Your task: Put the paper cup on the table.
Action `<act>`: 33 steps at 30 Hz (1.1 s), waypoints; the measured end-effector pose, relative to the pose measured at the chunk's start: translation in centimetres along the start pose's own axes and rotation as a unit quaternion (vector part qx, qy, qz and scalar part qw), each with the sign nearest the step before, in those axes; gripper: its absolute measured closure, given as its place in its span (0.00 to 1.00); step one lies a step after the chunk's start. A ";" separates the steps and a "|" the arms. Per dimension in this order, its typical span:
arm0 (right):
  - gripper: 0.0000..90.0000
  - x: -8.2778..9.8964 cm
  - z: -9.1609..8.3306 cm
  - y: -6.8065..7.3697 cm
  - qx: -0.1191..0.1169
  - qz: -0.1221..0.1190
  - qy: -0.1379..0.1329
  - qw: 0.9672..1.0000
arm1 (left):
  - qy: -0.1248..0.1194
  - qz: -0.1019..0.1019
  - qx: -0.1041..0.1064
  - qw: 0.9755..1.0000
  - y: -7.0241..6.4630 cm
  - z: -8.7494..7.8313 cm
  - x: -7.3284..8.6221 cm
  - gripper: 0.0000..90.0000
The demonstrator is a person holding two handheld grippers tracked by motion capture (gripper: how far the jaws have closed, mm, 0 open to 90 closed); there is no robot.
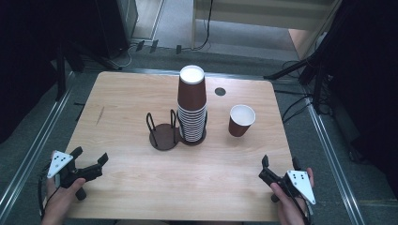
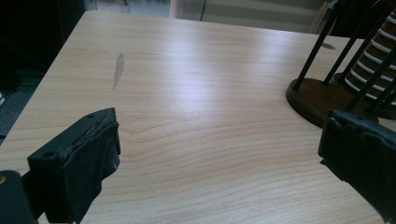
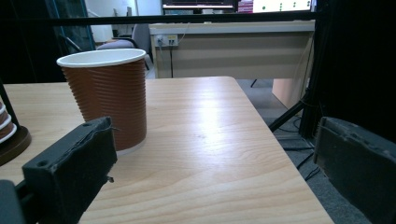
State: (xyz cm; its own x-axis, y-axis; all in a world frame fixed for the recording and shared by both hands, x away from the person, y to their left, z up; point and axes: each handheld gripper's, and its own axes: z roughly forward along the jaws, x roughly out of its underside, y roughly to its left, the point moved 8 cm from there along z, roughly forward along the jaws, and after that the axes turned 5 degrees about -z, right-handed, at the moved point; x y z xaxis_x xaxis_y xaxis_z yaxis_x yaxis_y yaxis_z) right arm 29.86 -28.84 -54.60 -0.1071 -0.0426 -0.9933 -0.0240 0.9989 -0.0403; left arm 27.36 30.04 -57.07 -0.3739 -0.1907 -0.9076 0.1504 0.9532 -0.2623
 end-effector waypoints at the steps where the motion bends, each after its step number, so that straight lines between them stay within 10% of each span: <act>1: 0.00 0.1 -0.3 -0.3 0.002 0.000 0.000 1.000 | 0.001 0.001 0.000 1.000 0.1 -0.1 0.0 0.00; 33: 0.00 1.9 -3.5 -4.6 0.022 0.001 0.022 1.000 | 0.010 0.004 -0.012 1.000 1.5 -0.9 0.8 0.00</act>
State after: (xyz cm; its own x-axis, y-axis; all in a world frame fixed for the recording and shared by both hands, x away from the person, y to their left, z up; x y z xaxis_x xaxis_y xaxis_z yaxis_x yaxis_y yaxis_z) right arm 26.29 -33.54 -55.96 -0.1515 -0.0409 -0.9876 0.0205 0.9988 -0.0445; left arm 26.44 31.52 -57.92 -0.3910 -0.1778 -0.9031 0.1321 0.9601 -0.2463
